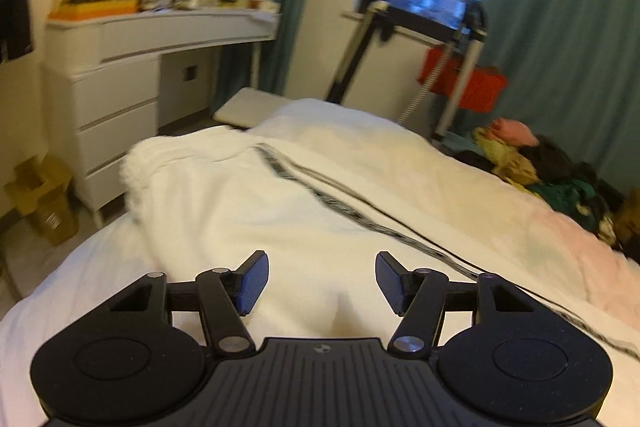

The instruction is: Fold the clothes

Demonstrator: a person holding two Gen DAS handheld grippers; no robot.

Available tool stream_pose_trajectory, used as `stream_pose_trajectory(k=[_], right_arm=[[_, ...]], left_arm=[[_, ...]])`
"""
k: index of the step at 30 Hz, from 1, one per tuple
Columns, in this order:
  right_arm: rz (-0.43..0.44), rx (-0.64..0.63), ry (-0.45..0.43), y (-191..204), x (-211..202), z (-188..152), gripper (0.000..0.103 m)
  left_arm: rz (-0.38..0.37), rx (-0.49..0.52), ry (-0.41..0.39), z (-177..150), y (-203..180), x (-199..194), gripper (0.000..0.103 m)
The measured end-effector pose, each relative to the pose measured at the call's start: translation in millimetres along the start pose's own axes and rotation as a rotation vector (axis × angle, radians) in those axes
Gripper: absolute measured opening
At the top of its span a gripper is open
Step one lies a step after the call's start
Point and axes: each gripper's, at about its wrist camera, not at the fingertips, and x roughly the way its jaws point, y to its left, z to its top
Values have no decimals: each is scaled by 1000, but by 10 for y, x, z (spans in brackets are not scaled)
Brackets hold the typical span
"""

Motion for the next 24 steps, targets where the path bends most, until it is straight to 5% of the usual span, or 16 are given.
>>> stream_pose_trajectory(k=[6, 10, 12, 14, 16, 22, 24], right_arm=[[132, 50, -4, -96, -324, 185, 72], [48, -47, 20, 3, -236, 143, 71], [-109, -65, 91, -38, -77, 115, 68], [-125, -84, 112, -112, -12, 96, 67], [-108, -83, 118, -55, 14, 104, 71], [173, -58, 84, 64, 5, 94, 72], [122, -97, 93, 83, 80, 75, 72]], left_arm=[[-117, 103, 75, -161, -349, 197, 66], [-133, 161, 70, -277, -548, 260, 66], [-141, 191, 64, -339, -657, 283, 66], [-160, 202, 69, -427, -806, 299, 66], [-190, 206, 82, -530, -955, 339, 66], [-281, 287, 96, -943, -1447, 470, 71], [-280, 336, 104, -1079, -1602, 527, 71]])
